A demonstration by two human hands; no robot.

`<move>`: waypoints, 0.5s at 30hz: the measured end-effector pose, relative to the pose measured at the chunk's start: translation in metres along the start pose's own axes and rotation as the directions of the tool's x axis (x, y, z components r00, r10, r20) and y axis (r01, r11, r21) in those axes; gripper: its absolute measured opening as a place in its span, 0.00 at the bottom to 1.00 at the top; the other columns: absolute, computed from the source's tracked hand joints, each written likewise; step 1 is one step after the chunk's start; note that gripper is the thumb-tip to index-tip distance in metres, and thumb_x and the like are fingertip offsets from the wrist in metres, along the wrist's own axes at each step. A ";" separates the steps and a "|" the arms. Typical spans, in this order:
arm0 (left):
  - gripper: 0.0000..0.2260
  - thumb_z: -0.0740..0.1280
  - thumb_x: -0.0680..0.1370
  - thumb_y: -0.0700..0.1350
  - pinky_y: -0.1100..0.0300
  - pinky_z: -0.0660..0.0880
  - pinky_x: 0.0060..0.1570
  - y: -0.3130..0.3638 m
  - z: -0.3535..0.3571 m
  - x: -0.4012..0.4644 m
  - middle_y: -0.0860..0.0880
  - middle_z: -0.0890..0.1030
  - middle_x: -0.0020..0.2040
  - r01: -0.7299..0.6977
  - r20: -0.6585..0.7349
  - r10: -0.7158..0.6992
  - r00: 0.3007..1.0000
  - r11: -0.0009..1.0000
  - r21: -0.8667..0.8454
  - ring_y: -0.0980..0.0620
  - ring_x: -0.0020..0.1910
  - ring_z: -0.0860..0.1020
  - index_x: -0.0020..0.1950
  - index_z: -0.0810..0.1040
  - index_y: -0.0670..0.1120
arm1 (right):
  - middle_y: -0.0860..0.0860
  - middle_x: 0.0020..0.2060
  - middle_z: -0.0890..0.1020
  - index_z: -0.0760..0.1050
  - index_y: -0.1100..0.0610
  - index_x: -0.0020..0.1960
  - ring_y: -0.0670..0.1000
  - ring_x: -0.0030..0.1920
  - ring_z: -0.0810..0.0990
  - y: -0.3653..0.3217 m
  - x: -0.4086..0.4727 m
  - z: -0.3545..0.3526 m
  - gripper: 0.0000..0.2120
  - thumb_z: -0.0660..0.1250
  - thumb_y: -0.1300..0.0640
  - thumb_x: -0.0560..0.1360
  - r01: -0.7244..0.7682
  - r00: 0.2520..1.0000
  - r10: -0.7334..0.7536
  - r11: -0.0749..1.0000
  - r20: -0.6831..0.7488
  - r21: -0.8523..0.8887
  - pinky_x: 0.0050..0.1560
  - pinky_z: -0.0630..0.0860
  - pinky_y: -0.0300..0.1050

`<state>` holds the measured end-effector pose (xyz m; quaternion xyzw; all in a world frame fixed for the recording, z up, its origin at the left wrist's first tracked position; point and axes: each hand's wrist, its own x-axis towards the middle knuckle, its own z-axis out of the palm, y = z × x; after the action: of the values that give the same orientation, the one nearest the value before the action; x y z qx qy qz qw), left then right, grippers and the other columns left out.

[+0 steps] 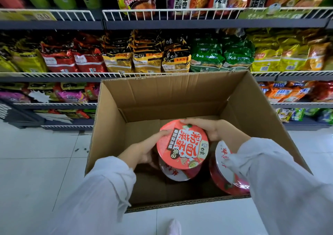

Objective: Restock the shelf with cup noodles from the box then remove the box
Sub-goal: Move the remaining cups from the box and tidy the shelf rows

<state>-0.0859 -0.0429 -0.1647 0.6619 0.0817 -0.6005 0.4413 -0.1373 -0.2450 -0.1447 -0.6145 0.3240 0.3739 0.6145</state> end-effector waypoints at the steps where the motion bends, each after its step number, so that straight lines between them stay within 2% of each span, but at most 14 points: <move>1: 0.30 0.65 0.69 0.66 0.35 0.67 0.58 0.003 -0.005 -0.004 0.42 0.77 0.60 -0.014 -0.013 0.014 1.000 1.000 0.004 0.39 0.61 0.72 0.65 0.69 0.51 | 0.55 0.48 0.82 0.74 0.56 0.57 0.55 0.52 0.80 0.000 -0.003 0.002 0.26 0.68 0.39 0.67 0.035 0.999 -0.034 0.999 -0.019 0.035 0.67 0.69 0.56; 3: 0.31 0.66 0.68 0.66 0.34 0.68 0.57 0.013 -0.017 -0.016 0.41 0.77 0.60 -0.050 -0.045 0.049 0.998 0.999 -0.007 0.38 0.61 0.73 0.65 0.70 0.50 | 0.55 0.51 0.82 0.74 0.55 0.58 0.57 0.56 0.78 -0.003 -0.010 0.007 0.31 0.68 0.36 0.64 0.085 0.995 -0.079 0.992 -0.068 0.089 0.69 0.64 0.61; 5: 0.27 0.65 0.70 0.65 0.33 0.69 0.57 0.026 -0.027 -0.032 0.41 0.77 0.59 -0.096 -0.081 0.092 0.992 0.995 -0.041 0.38 0.60 0.73 0.62 0.72 0.50 | 0.55 0.53 0.81 0.74 0.53 0.57 0.58 0.57 0.76 -0.009 -0.019 0.016 0.29 0.65 0.33 0.66 0.143 0.982 -0.125 0.982 -0.143 0.123 0.70 0.56 0.68; 6: 0.25 0.64 0.71 0.65 0.33 0.69 0.58 0.033 -0.032 -0.040 0.41 0.77 0.58 -0.124 -0.097 0.118 0.988 0.990 -0.061 0.38 0.60 0.73 0.61 0.72 0.50 | 0.55 0.53 0.80 0.74 0.51 0.56 0.58 0.57 0.76 -0.014 -0.024 0.020 0.27 0.64 0.32 0.67 0.195 0.970 -0.167 0.969 -0.178 0.150 0.69 0.56 0.69; 7: 0.24 0.63 0.72 0.65 0.32 0.69 0.58 0.040 -0.035 -0.050 0.41 0.77 0.58 -0.153 -0.109 0.145 0.983 0.985 -0.076 0.38 0.59 0.73 0.59 0.73 0.50 | 0.54 0.52 0.81 0.74 0.51 0.55 0.57 0.56 0.76 -0.021 -0.029 0.025 0.27 0.63 0.32 0.68 0.258 0.954 -0.219 0.948 -0.206 0.185 0.67 0.60 0.68; 10: 0.20 0.61 0.73 0.65 0.34 0.70 0.58 0.059 -0.043 -0.083 0.42 0.78 0.54 -0.237 -0.123 0.225 0.966 0.967 -0.090 0.39 0.54 0.74 0.53 0.74 0.50 | 0.54 0.44 0.84 0.77 0.54 0.52 0.55 0.49 0.81 -0.048 -0.050 0.038 0.26 0.59 0.33 0.72 0.406 0.903 -0.347 0.882 -0.253 0.241 0.59 0.73 0.56; 15: 0.23 0.58 0.73 0.67 0.36 0.70 0.60 0.087 -0.073 -0.138 0.42 0.78 0.56 -0.420 -0.118 0.408 0.905 0.901 -0.107 0.38 0.60 0.73 0.56 0.74 0.51 | 0.55 0.52 0.83 0.76 0.51 0.57 0.59 0.56 0.78 -0.105 -0.101 0.065 0.32 0.57 0.27 0.68 0.481 0.835 -0.423 0.872 -0.352 0.093 0.63 0.68 0.64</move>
<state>-0.0143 0.0130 -0.0113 0.6612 -0.0015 -0.4547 0.5967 -0.1029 -0.1831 -0.0017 -0.6689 0.2965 0.0823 0.6767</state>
